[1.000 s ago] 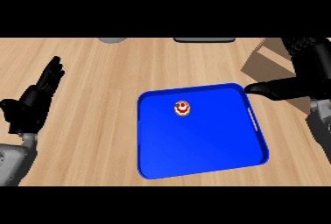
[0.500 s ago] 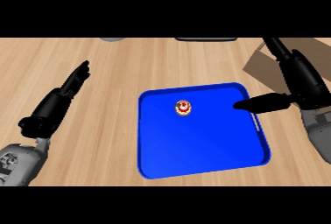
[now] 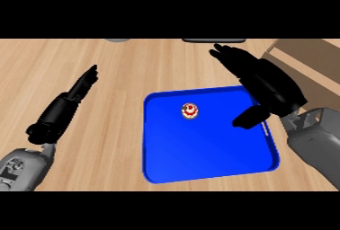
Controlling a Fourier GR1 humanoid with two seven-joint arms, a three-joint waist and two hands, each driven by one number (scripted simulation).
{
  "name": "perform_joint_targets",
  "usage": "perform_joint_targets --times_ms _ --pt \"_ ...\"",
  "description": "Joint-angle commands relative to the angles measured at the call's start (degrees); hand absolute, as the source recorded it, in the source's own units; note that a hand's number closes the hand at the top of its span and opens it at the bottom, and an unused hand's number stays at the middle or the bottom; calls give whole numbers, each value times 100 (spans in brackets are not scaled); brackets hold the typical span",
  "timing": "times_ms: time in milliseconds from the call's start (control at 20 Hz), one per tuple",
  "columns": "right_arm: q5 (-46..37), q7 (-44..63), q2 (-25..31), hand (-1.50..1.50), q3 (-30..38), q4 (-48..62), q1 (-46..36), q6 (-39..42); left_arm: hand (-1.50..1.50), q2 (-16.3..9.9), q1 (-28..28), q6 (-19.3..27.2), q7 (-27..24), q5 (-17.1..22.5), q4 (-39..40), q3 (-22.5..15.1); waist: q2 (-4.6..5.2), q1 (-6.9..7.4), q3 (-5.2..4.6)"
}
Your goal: Pick the cupcake from the tray and place it in the cardboard box
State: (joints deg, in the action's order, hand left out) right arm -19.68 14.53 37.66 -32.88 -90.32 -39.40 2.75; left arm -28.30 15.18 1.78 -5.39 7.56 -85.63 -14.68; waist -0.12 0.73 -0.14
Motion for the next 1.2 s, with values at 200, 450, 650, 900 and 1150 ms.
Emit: perform_joint_targets --times_ms 200,450,650,900,1150 --pt "-217 1929 -754 -150 -807 -237 -929 1889 0 70 -212 -118 -28 -24 -134 48 -21 -8 4" --pt "-558 2945 -1787 -150 -1113 382 -1414 2456 0 195 -126 17 114 -240 -281 39 -3 24 8" --pt "-702 3387 -2459 -150 -1108 840 -1392 2713 0 45 118 -296 325 -83 -126 352 11 -15 11" --pt "-942 3697 -2768 -150 -930 721 -983 2971 0 276 -39 -275 337 -238 -437 387 4 -50 14" --pt "-1470 3705 -3232 -150 -858 1193 -1056 3034 0 386 -1 -393 36 -455 52 544 12 -50 13"
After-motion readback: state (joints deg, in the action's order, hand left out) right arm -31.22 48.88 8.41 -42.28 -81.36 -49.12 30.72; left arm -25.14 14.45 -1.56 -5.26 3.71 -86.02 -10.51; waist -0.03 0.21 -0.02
